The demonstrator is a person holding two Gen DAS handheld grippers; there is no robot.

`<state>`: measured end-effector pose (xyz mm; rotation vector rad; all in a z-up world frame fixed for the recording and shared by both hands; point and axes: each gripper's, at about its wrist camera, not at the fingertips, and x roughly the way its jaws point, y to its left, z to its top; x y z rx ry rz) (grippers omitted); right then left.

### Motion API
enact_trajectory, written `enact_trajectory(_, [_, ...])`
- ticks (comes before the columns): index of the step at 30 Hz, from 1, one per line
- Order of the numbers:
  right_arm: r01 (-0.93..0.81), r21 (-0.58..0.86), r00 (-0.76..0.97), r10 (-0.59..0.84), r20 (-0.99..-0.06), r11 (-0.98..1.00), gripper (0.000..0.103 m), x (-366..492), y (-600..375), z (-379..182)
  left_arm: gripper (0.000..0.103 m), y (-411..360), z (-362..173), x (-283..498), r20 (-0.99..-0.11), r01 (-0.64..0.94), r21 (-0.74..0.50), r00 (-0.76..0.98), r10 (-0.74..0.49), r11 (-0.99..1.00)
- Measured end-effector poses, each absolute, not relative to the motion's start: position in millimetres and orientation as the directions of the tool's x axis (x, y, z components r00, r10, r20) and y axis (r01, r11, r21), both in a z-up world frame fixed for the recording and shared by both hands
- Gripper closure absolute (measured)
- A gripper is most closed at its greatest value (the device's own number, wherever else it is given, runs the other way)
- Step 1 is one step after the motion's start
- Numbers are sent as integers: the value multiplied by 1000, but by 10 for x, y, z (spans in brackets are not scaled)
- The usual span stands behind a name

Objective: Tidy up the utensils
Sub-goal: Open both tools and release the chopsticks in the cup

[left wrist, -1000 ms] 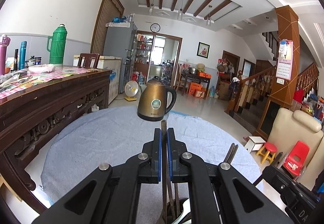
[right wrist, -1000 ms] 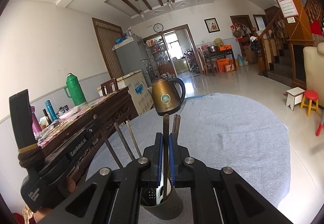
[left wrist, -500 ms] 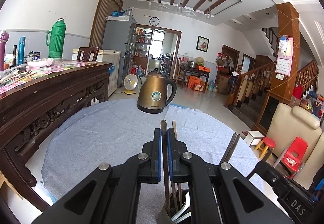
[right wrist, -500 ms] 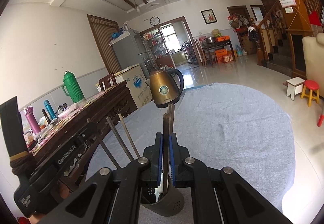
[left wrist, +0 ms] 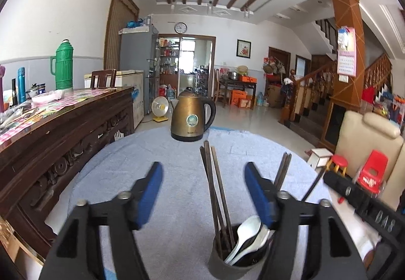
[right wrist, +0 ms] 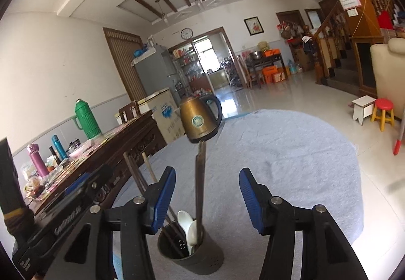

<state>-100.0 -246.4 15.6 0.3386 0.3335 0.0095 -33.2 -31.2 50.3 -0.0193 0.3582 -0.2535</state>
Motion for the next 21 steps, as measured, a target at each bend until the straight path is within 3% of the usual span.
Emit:
enact_trajectory(9, [98, 301, 929, 22, -369, 948, 46, -1044, -2600, 240, 25, -319, 535, -440, -440, 180, 28, 885, -150, 983])
enact_trajectory(13, [112, 280, 911, 14, -412, 953, 39, -1070, -2593, 239, 23, -286, 562, -486, -465, 144, 53, 879, -103, 988])
enact_trajectory(21, [116, 230, 885, 5, -465, 966, 37, -1197, -2525, 221, 21, -197, 662, -618, -466, 96, 99, 884, -39, 990])
